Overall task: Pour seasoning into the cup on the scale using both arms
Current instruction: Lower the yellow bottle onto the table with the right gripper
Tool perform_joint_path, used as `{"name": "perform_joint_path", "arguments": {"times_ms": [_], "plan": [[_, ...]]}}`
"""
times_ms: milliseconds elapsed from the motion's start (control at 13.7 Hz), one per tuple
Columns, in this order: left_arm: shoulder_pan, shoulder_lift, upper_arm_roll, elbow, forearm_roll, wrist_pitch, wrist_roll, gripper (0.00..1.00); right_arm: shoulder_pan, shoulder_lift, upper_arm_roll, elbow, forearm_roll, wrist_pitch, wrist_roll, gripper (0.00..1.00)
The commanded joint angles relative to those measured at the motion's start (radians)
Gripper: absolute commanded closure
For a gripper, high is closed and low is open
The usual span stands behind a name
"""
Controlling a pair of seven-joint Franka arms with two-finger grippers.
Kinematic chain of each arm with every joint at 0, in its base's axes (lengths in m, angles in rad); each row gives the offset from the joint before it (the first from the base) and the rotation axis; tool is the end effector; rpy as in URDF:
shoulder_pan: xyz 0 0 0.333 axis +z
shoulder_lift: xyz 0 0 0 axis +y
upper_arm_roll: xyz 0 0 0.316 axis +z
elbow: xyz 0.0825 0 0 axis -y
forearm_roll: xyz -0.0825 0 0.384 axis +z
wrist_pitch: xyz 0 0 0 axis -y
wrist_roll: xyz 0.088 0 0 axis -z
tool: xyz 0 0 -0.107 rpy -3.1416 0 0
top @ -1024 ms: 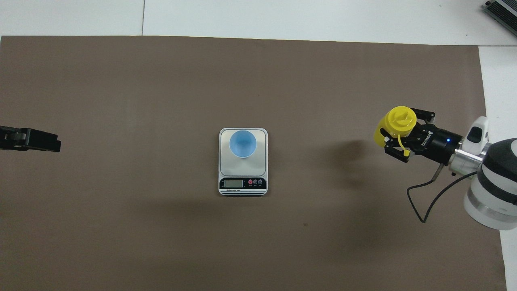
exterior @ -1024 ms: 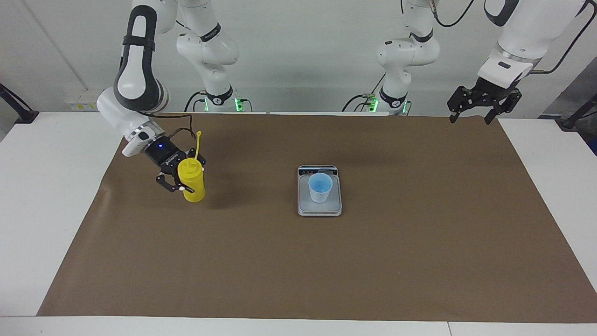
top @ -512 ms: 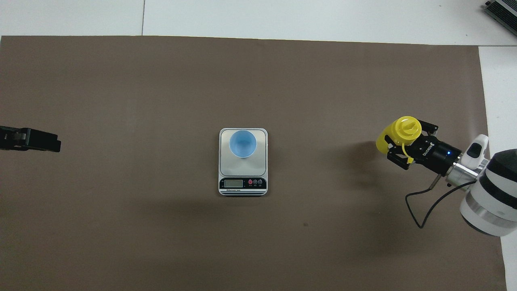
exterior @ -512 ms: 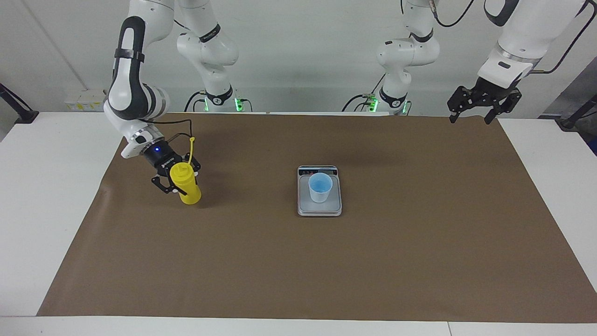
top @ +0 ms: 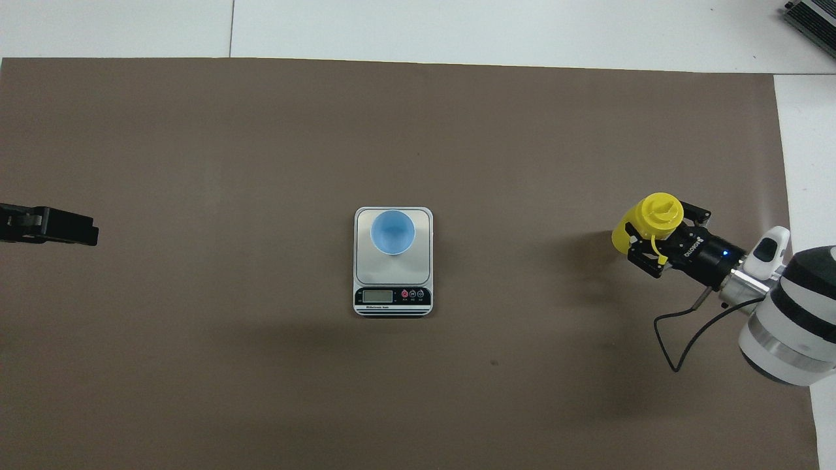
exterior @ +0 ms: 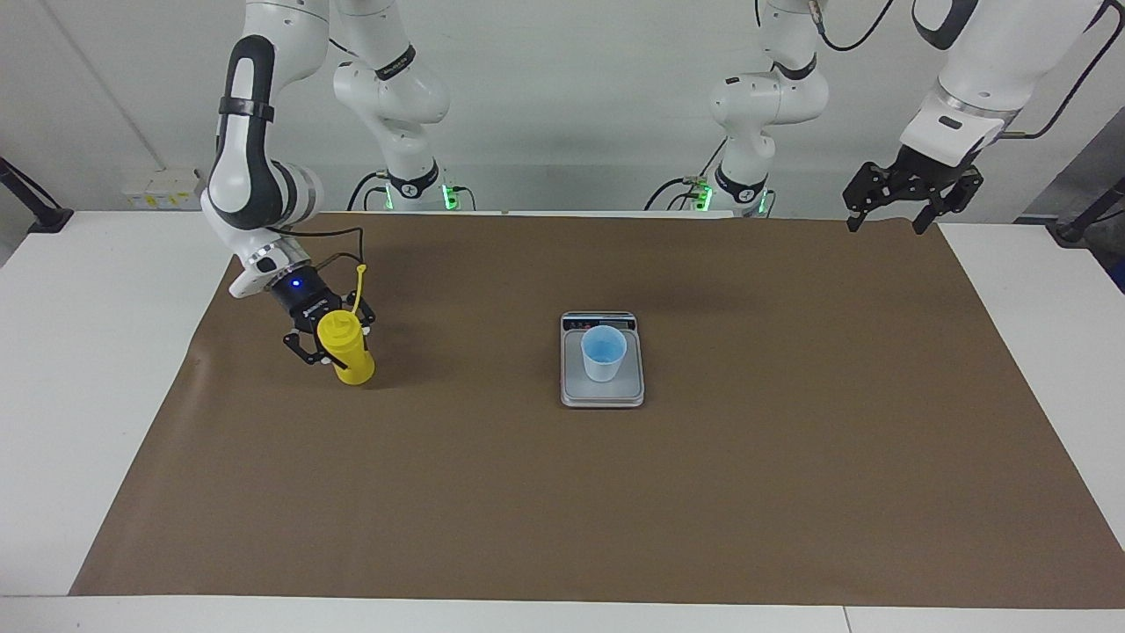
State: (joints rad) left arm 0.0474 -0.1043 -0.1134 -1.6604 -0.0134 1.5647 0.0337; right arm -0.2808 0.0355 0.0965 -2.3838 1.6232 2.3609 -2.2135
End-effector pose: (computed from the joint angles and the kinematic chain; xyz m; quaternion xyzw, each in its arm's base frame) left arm 0.5196 -0.0391 0.6374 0.9988 -0.0496 0.0040 0.0009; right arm 0.4950 -0.0792 0.3094 -0.8129 -0.3038 -0.4549 0.1999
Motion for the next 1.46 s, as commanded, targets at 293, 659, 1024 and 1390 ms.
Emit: {"name": "perform_joint_path", "arguments": {"times_ms": [293,659,1024,1390], "plan": [[0.012,-0.020,-0.005,-0.016,-0.005,-0.008,0.011,0.00,-0.015,-0.005,0.012,-0.029,0.099,0.001,-0.112,0.00],[0.012,-0.020,-0.005,-0.016,-0.005,-0.008,0.011,0.00,-0.021,-0.005,0.011,-0.034,0.099,0.000,-0.114,0.00],[0.012,-0.020,-0.005,-0.016,-0.007,-0.008,0.011,0.00,-0.046,-0.034,0.008,-0.107,0.081,-0.005,-0.120,0.00],[0.012,-0.020,-0.005,-0.016,-0.007,-0.008,0.011,0.00,-0.118,-0.037,0.008,-0.121,-0.182,-0.005,-0.118,0.00]]}}
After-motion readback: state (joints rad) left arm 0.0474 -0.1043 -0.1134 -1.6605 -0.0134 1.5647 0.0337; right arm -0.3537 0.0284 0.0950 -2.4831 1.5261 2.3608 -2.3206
